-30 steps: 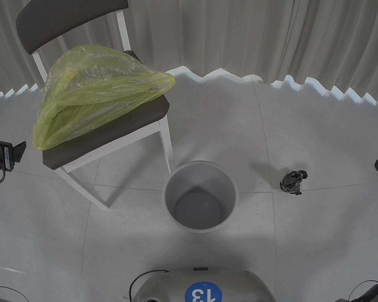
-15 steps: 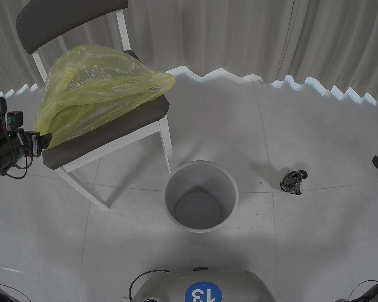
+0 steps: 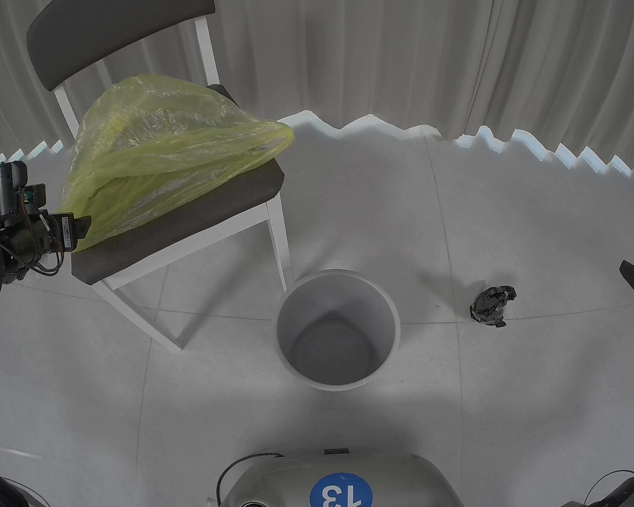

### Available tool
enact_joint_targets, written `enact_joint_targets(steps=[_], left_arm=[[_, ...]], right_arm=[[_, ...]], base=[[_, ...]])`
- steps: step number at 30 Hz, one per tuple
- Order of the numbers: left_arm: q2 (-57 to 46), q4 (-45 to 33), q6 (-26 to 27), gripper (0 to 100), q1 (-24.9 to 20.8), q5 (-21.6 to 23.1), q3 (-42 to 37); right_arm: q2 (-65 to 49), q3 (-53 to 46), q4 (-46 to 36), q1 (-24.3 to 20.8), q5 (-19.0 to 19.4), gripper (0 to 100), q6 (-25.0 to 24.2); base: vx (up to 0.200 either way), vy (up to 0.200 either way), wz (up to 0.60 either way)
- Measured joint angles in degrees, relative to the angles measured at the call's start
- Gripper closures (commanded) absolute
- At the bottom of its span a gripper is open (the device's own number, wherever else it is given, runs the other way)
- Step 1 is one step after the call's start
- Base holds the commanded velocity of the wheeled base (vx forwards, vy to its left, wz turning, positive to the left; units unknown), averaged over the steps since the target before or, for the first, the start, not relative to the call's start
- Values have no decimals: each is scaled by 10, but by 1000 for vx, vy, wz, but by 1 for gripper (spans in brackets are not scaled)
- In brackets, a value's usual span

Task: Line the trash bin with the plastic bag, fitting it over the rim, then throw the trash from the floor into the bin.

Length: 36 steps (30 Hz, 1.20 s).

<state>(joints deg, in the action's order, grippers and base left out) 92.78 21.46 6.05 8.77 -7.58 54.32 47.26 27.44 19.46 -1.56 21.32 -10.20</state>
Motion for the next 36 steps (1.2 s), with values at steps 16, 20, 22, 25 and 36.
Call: enact_joint_targets(steps=[16, 20, 22, 25, 36], left_arm=[[9, 1, -26, 100, 12, 6, -1], [8, 1, -30, 100, 11, 6, -1], [7, 0, -30, 100, 11, 7, -1], [2, 0, -30, 100, 11, 7, -1], [-44, -4, -32, 100, 10, 31, -2]], right_arm=[[2, 0, 0, 0, 0, 0, 0], [1, 1, 1, 0, 0, 0, 0], [1, 1, 2, 0, 0, 0, 0], [1, 1, 2, 0, 0, 0, 0], [-2, 3, 3, -1, 0, 0, 0]], base=[[0, 0, 0], [0, 0, 0], [0, 0, 0], [0, 0, 0], [0, 0, 0]])
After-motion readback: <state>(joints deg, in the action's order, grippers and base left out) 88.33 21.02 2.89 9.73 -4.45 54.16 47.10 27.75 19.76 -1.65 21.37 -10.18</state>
